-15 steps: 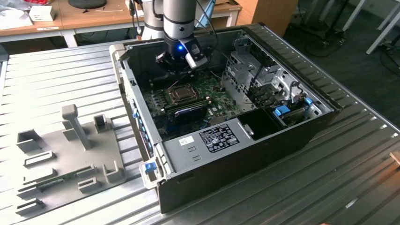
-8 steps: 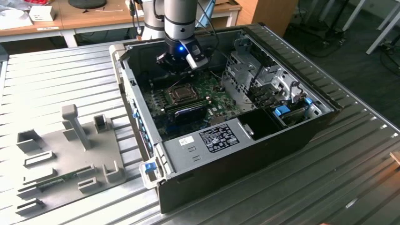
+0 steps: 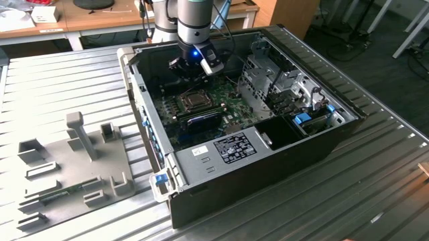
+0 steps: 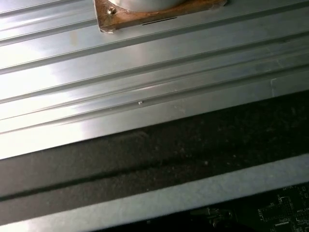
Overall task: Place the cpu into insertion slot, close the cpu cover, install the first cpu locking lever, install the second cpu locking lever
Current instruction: 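Install the first cpu locking lever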
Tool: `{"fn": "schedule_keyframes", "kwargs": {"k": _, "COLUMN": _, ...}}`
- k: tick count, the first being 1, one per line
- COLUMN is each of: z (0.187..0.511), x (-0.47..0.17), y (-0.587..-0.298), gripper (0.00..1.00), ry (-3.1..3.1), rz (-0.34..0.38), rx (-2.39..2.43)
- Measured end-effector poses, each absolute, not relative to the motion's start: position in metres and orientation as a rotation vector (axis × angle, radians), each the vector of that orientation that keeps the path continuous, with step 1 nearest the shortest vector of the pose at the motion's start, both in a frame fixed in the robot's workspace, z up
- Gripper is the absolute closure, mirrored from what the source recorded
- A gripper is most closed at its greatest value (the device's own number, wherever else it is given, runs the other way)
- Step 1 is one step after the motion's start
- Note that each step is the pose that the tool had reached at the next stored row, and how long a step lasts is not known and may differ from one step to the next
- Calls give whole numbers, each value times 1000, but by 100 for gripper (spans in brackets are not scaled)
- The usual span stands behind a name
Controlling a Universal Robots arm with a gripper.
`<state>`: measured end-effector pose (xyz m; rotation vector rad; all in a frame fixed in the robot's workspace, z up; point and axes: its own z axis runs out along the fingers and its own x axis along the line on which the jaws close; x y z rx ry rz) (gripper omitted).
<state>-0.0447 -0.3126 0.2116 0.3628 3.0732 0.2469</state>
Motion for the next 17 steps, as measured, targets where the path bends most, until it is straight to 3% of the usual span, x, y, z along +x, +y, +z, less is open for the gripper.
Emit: {"fn": "schedule_keyframes", "kwargs": {"k": 17, "z": 201, "x": -43, "y": -313, "gripper": 90, "ry": 3073, "rz": 238, "rx": 362}}
